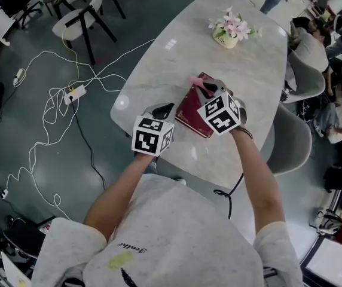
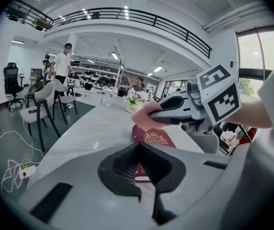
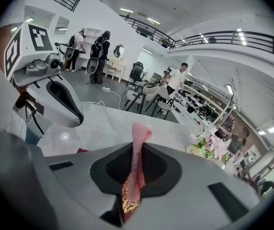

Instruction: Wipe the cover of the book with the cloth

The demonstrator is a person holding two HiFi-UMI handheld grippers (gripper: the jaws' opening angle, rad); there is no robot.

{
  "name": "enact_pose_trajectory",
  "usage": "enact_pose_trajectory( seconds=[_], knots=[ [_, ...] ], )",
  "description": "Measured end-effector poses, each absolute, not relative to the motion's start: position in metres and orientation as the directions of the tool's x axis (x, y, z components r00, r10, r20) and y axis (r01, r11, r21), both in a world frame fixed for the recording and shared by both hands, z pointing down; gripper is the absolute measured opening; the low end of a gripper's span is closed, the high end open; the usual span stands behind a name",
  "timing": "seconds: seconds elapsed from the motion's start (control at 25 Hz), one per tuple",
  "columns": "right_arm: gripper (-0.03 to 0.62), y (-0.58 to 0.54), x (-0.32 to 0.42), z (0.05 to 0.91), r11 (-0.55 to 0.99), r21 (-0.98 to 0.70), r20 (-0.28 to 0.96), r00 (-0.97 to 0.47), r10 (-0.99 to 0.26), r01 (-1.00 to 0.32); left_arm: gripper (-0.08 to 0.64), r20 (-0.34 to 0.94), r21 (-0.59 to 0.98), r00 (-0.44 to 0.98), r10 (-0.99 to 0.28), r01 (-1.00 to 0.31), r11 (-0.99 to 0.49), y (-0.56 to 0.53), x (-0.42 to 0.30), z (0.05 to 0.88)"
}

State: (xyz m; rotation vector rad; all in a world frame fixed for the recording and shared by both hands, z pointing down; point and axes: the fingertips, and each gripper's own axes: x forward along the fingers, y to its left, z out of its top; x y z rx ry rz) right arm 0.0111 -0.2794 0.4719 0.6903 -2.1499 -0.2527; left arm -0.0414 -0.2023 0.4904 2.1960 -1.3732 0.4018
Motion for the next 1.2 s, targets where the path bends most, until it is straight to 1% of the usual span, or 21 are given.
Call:
enact_pose_trajectory(
  seconds=[0.24,0.56,0.76,1.2],
  knots=[
    [0.019,-0.335,0.008,0.482,0.803,0.453,0.693,-0.414,-0.59,-0.387,0.008,0.505,0.291,0.499,-0.704,-0.866,-0.406,-0.238,-0.053,0.501],
    [0.018,-0.379,0.002,0.519,0.822,0.489,0.765,-0.309,-0.565,-0.292,0.008,0.511,0.332,0.538,-0.671,-0.843,-0.424,-0.278,-0.073,0.515],
    [0.018,-0.379,0.0,0.549,0.856,0.459,0.815,-0.27,-0.513,-0.239,0.008,0.512,0.354,0.558,-0.653,-0.83,-0.431,-0.291,-0.075,0.522],
    [0.018,-0.358,-0.004,0.571,0.895,0.381,0.861,-0.264,-0.436,-0.234,0.008,0.506,0.372,0.565,-0.652,-0.825,-0.426,-0.29,-0.076,0.525]
  ],
)
